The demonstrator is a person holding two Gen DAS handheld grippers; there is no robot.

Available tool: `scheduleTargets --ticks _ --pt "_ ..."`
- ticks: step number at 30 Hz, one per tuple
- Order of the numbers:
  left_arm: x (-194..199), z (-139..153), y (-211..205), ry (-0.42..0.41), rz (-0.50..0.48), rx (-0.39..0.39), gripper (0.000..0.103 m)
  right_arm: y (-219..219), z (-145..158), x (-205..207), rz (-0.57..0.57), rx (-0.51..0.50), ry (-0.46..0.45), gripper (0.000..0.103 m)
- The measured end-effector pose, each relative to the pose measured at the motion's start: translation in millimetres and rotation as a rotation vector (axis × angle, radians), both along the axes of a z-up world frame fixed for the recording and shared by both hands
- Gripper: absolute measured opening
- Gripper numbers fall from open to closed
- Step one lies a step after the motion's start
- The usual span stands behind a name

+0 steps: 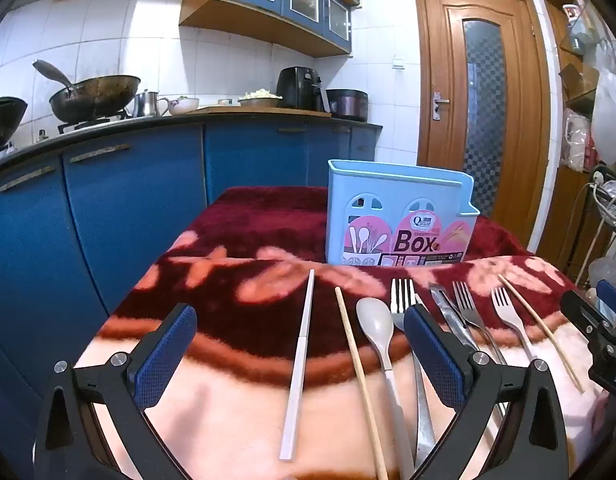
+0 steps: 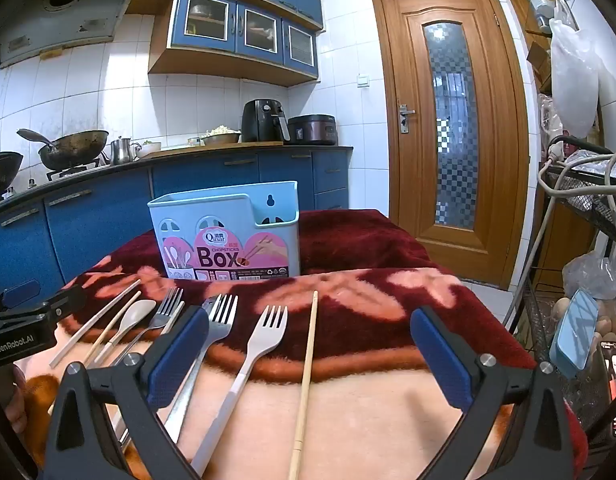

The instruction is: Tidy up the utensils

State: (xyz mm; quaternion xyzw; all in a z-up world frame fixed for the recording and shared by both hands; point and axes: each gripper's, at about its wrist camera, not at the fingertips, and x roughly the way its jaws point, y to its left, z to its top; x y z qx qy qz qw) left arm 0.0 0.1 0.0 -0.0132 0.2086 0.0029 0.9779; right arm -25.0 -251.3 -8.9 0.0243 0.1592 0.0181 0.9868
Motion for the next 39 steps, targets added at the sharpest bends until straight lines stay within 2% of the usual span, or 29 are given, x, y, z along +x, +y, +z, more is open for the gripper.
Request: scheduleTargets --ticks 39 --pt "-1.5 2.1 1.7 -0.007 0.000 0.008 0.103 0.4 0.3 -0.2 0.000 -0.001 -0.002 0.103"
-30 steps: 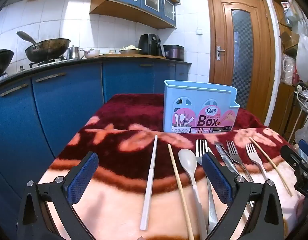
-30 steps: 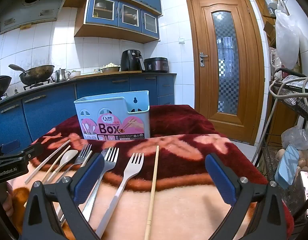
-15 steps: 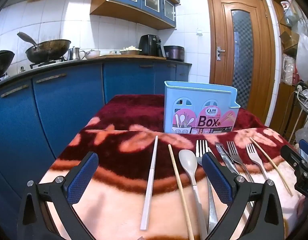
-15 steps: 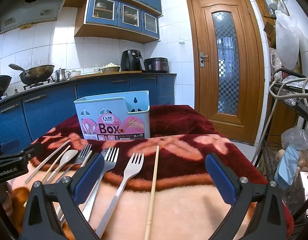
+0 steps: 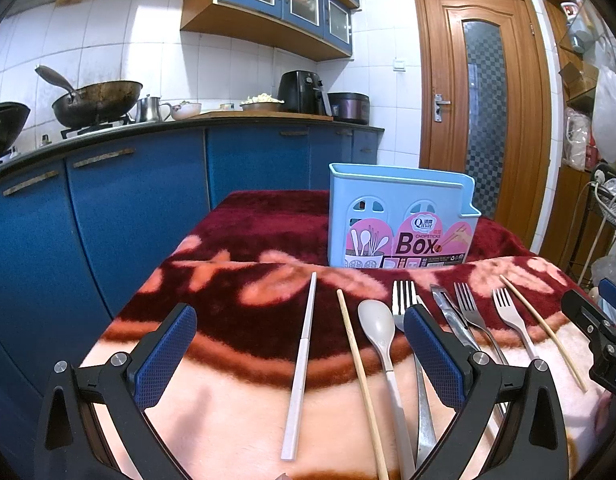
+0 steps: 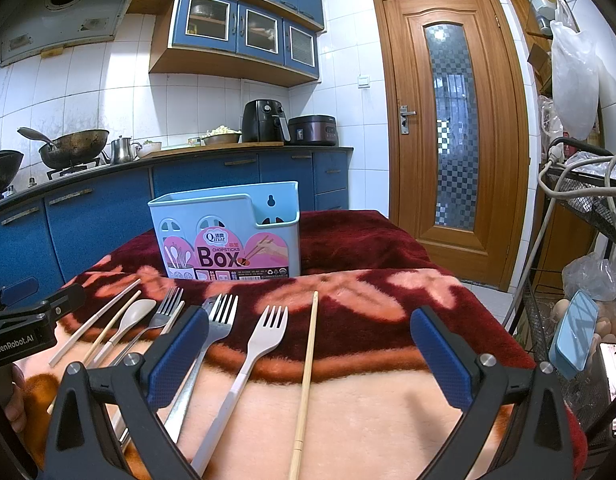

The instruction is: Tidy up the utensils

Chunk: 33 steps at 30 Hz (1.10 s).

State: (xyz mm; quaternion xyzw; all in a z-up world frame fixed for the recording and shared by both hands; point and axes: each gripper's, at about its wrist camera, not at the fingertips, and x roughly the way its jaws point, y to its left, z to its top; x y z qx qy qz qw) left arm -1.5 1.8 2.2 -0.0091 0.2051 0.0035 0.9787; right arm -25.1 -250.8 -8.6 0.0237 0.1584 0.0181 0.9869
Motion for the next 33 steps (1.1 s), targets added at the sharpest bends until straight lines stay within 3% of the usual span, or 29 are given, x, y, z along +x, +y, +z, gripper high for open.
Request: scheduleTargets --ticks 33 --pt "-1.0 2.3 -0.4 -0.009 0.002 0.007 0.103 0.5 -0.1 0.2 0.000 -0.003 -0.001 0.103"
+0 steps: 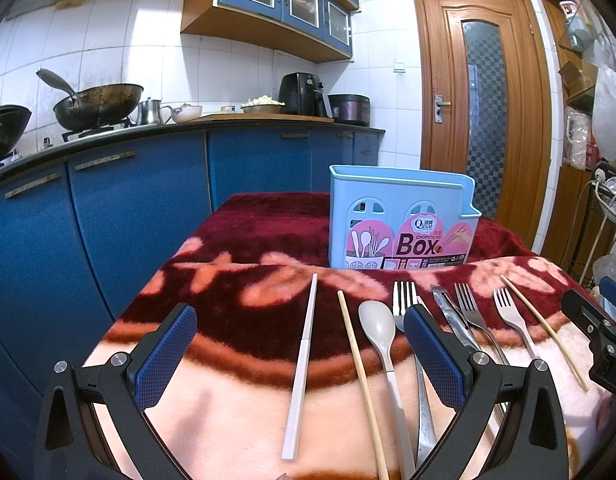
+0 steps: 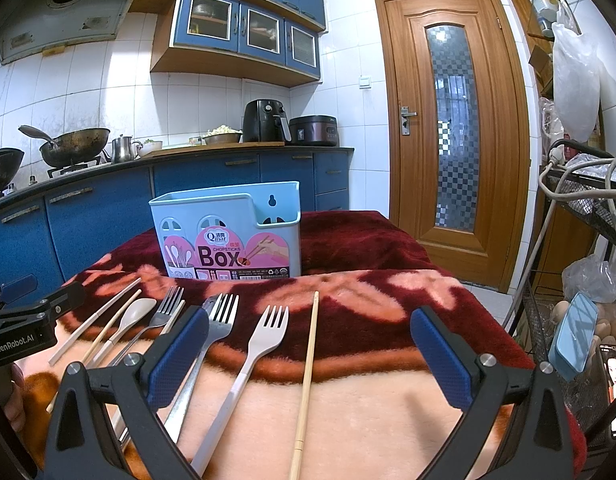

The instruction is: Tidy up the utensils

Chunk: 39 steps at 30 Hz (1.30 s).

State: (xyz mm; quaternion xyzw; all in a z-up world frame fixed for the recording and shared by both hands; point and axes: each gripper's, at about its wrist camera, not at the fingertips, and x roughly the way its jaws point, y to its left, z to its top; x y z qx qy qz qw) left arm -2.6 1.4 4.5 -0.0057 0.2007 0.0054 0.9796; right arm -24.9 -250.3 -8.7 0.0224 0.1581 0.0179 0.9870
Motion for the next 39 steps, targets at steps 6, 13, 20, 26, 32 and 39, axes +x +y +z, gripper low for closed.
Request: scheduleTargets --ticks 6,13,20,26,32,39 --pt "0 0 0 -0.001 0.000 0.001 0.103 0 0 0 0.000 0.000 0.000 0.103" --pt "0 0 -1 -0.001 0.000 0.002 0.103 0 0 0 0.000 -0.001 0.000 0.103" --pt "0 0 -1 -0.002 0.000 0.002 0.103 0 0 0 0.000 -0.002 0.000 0.103" --pt "1 -1 0 0.000 0.006 0.005 0.103 0 0 -1 -0.003 0.001 -0.005 0.103" --pt "2 0 1 0.013 -0.002 0.015 0.103 -11 2 11 -0.001 0.021 0.040 0.103" --pt "11 6 3 0.071 -0.027 0.046 0.103 -2 12 17 0.040 -0.042 0.132 0.103"
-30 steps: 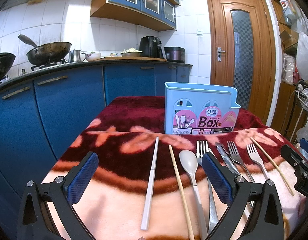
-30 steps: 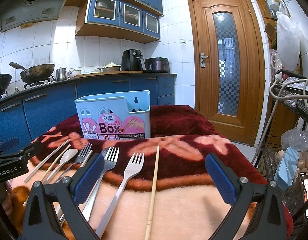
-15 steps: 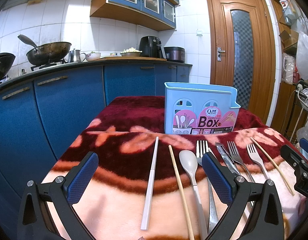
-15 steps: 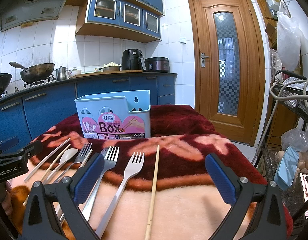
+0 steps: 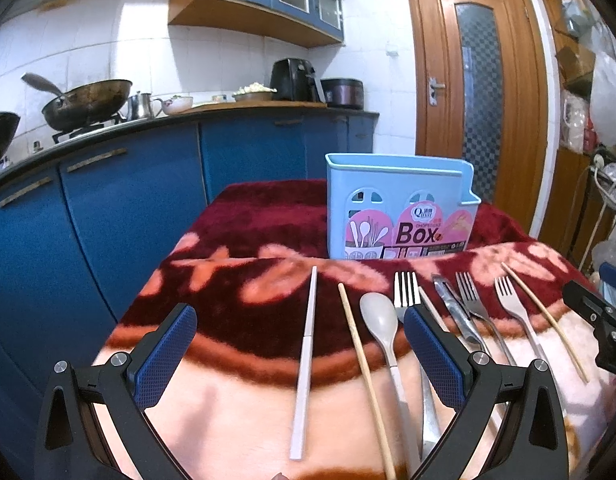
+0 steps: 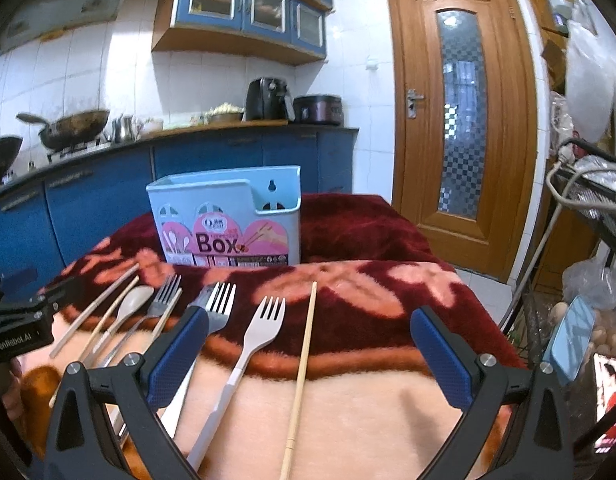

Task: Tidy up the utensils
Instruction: 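Grasp the white plastic stick with the left tool while the right tool grasps a wooden chopstick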

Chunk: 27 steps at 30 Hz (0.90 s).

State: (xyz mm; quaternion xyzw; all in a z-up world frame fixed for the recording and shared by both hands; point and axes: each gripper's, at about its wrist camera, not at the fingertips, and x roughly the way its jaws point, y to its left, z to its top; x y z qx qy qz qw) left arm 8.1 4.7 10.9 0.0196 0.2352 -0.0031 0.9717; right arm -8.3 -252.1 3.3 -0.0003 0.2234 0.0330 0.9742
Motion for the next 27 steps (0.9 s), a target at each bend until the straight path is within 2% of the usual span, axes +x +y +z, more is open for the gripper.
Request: scheduleTargets --ticks 5,9,12,15,17,18,20,23,24,27 --pt "9 10 8 0.065 -0.007 0.002 0.103 -1 8 16 0.045 -0.039 0.130 0.103" --pt "24 16 17 0.161 -0.026 -0.032 0.103 0 9 27 0.062 -0.064 0.232 0.103" --pt "33 17 19 0.225 -0.046 -0.023 0.103 1 7 34 0.082 -0.083 0.308 0.101" --pt "43 16 16 0.303 -0.082 -0.005 0.099 0 4 44 0.099 -0.099 0.400 0.088" --pt "49 16 13 0.350 -0.115 0.013 0.091 0 2 52 0.106 -0.111 0.463 0.074" --pt "53 16 11 0.377 -0.129 0.024 0.088 -1 3 56 0.109 -0.116 0.483 0.072" --pt "59 14 9 0.428 -0.141 0.026 0.074 -2 3 64 0.118 -0.119 0.533 0.061" --pt "71 10 10 0.523 -0.184 -0.008 0.057 -8 0 76 0.135 -0.089 0.626 0.051" --pt "75 8 10 0.558 -0.198 -0.023 0.054 -9 0 78 0.140 -0.086 0.647 0.049" --pt "81 4 7 0.619 -0.223 -0.020 0.040 -8 -3 86 0.152 -0.096 0.711 0.036"
